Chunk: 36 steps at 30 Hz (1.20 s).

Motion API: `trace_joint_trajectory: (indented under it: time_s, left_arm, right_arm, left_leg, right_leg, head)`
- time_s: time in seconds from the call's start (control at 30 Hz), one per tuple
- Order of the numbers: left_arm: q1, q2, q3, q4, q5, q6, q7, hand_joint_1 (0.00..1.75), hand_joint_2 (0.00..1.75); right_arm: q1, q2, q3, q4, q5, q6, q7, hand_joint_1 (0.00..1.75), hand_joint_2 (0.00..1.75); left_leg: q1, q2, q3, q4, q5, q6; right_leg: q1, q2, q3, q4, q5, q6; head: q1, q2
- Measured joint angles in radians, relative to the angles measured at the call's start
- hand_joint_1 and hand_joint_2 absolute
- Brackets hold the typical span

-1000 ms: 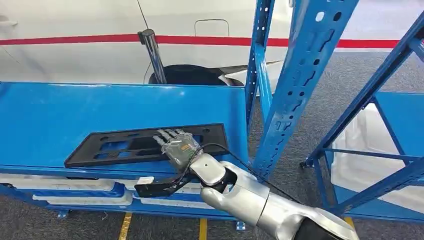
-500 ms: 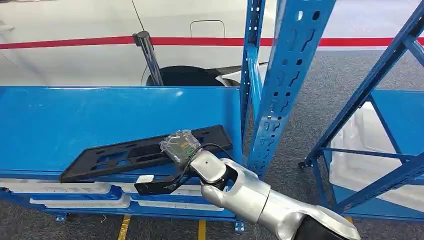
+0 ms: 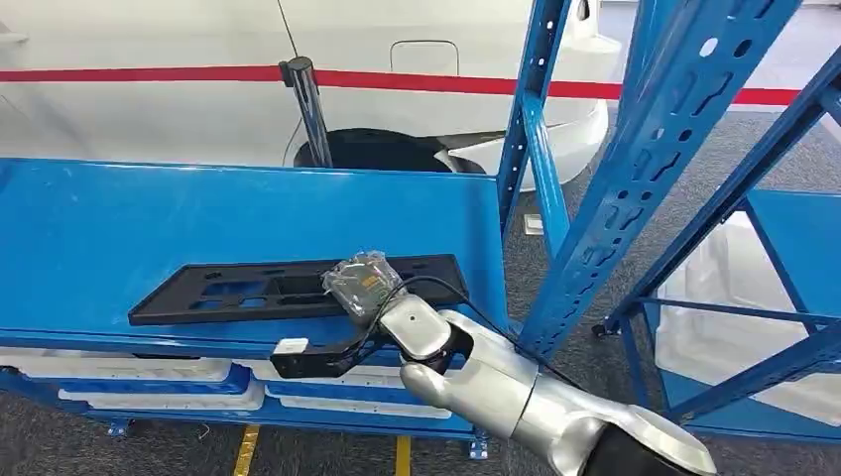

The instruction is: Take the parts from the cabinet and place them on the table.

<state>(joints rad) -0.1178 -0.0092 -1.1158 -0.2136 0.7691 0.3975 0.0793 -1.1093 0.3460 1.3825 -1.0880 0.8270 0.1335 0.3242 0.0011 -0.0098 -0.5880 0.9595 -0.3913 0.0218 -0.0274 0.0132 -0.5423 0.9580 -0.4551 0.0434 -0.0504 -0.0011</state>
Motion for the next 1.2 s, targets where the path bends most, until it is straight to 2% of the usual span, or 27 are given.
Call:
trace_joint_trajectory:
  time_s: [0.2, 0.53, 0.63, 0.8, 0.87, 1.2]
  left_arm:
    - [0.0, 0.0, -0.011, 0.0, -0.018, 0.05, -0.002, 0.0, 1.75]
    - [-0.016, 0.0, -0.015, 0.0, -0.015, 0.048, 0.013, 0.0, 1.75]
    - [-0.017, 0.0, -0.015, 0.0, -0.017, 0.046, 0.016, 0.0, 1.75]
    - [-0.019, 0.0, -0.016, 0.0, -0.033, 0.042, 0.023, 0.0, 1.75]
    - [-0.02, 0.0, -0.016, 0.0, -0.036, 0.042, 0.024, 0.0, 1.75]
    - [-0.022, 0.0, -0.025, 0.0, -0.047, 0.039, 0.032, 0.0, 1.75]
  right_arm:
    - [0.0, -0.003, 0.0, -0.002, 0.002, 0.001, 0.002, 1.75, 1.75]
    - [0.001, -0.01, 0.0, -0.01, 0.021, -0.008, 0.008, 1.75, 1.75]
    - [0.014, -0.019, 0.0, -0.021, 0.067, -0.063, 0.02, 1.75, 1.75]
    - [0.07, -0.067, -0.006, -0.071, 0.225, -0.212, 0.027, 1.75, 1.75]
    - [0.087, -0.085, -0.011, -0.098, 0.273, -0.246, 0.027, 1.75, 1.75]
    - [0.146, -0.148, -0.044, -0.211, 0.42, -0.304, 0.01, 1.75, 1.75]
  left_leg:
    - [0.002, 0.0, 0.0, 0.0, 0.001, 0.0]
    - [0.008, 0.0, 0.001, -0.003, 0.003, -0.004]
    - [0.009, 0.0, 0.001, -0.003, 0.003, -0.004]
    - [0.008, 0.0, 0.001, -0.003, 0.003, -0.004]
    - [0.008, 0.0, 0.001, -0.003, 0.003, -0.004]
    - [0.009, 0.0, 0.001, -0.003, 0.003, -0.004]
  right_leg:
    - [0.005, 0.0, -0.001, 0.0, 0.001, 0.002]
    - [0.011, -0.001, -0.001, 0.001, 0.0, 0.001]
    - [0.011, -0.002, -0.001, 0.001, 0.0, 0.001]
    - [0.011, -0.001, -0.001, 0.001, 0.0, 0.001]
    - [0.011, -0.001, -0.001, 0.001, 0.0, 0.001]
    - [0.012, -0.001, -0.001, 0.001, 0.0, 0.0]
  head:
    - [0.0, 0.0]
    - [0.0, 0.0]
    - [0.0, 0.0]
    - [0.0, 0.0]
    - [0.0, 0.0]
    - [0.0, 0.0]
